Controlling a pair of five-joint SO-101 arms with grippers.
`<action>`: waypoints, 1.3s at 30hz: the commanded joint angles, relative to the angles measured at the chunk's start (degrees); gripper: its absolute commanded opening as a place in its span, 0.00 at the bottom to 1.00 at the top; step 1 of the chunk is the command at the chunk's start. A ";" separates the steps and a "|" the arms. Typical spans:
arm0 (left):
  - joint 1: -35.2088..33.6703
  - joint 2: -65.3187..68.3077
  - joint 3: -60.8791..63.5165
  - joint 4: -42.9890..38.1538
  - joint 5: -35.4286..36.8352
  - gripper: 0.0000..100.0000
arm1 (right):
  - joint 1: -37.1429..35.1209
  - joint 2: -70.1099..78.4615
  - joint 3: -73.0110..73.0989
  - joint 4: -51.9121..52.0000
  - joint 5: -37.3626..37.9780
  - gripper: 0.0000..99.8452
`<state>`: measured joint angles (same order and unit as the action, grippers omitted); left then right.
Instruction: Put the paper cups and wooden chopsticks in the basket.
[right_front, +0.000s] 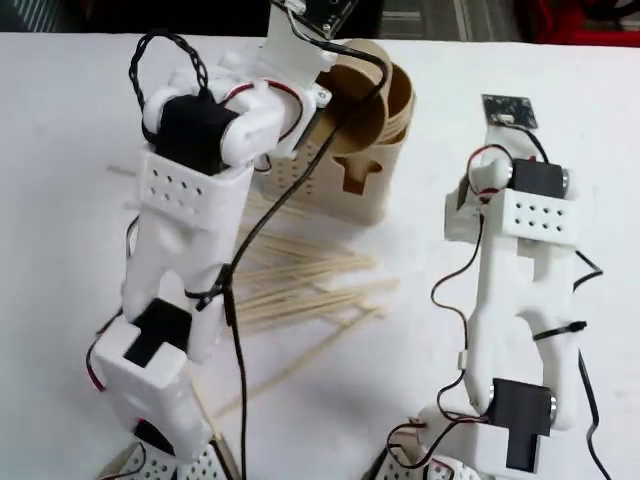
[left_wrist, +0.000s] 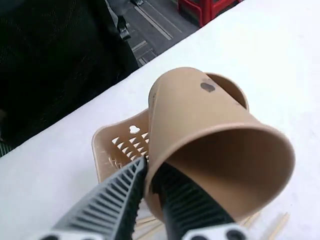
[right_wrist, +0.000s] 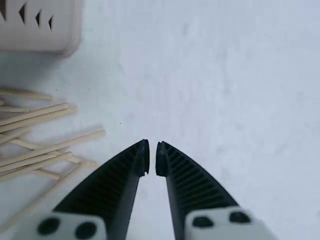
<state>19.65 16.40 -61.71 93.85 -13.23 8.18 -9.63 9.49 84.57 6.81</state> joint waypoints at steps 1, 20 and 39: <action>0.40 -0.40 -2.29 -2.90 2.81 0.17 | 0.57 -0.84 -0.26 -0.66 0.44 0.04; -2.68 -0.48 -2.29 -12.66 6.59 0.23 | 0.66 -1.89 1.76 -0.66 0.44 0.04; -17.54 -21.93 8.35 8.62 -7.12 0.03 | -12.26 -34.95 10.64 2.77 8.18 0.04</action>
<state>5.85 1.63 -58.55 102.29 -19.74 0.35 -41.63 20.40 85.80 11.38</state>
